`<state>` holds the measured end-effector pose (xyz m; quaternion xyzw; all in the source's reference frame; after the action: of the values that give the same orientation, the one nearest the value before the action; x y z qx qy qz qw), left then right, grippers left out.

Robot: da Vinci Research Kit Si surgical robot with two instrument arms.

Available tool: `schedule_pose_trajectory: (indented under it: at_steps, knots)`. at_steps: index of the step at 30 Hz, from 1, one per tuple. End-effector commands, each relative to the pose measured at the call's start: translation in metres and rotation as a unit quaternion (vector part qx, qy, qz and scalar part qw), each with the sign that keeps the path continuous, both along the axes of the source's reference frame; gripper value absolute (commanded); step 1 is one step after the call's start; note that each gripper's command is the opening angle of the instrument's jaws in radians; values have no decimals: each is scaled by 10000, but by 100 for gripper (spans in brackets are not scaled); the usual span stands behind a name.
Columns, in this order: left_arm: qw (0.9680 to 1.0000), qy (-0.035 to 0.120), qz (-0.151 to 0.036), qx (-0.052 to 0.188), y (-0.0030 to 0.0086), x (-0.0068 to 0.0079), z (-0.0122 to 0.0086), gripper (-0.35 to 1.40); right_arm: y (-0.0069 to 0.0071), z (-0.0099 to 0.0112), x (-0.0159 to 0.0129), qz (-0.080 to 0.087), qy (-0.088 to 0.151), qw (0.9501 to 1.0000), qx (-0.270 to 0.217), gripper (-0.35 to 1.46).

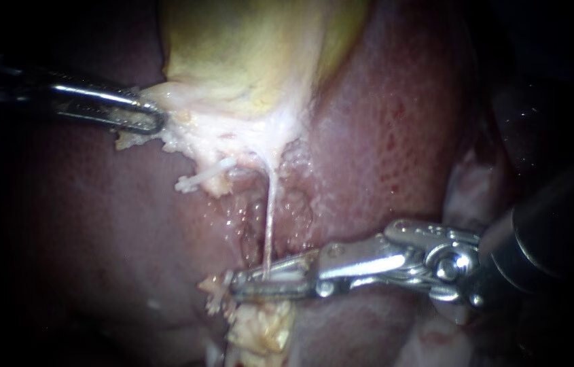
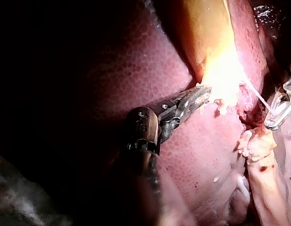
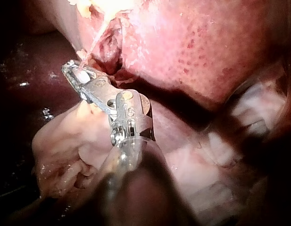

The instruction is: Going back first clip right tube

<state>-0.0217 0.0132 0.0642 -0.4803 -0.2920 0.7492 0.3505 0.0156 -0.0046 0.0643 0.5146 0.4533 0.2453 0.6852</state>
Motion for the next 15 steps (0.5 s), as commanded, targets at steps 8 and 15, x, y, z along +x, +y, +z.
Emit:
schedule_pose_trajectory:
  at_steps: [8,15]
  knots:
    - [10000,1,-4,0,0,0,-1,-35,-3,3,1,-39,320,9978,-583,1]
    - [10000,6,-16,27,0,-1,-1,-35,-11,19,12,216,484,9936,-995,44]
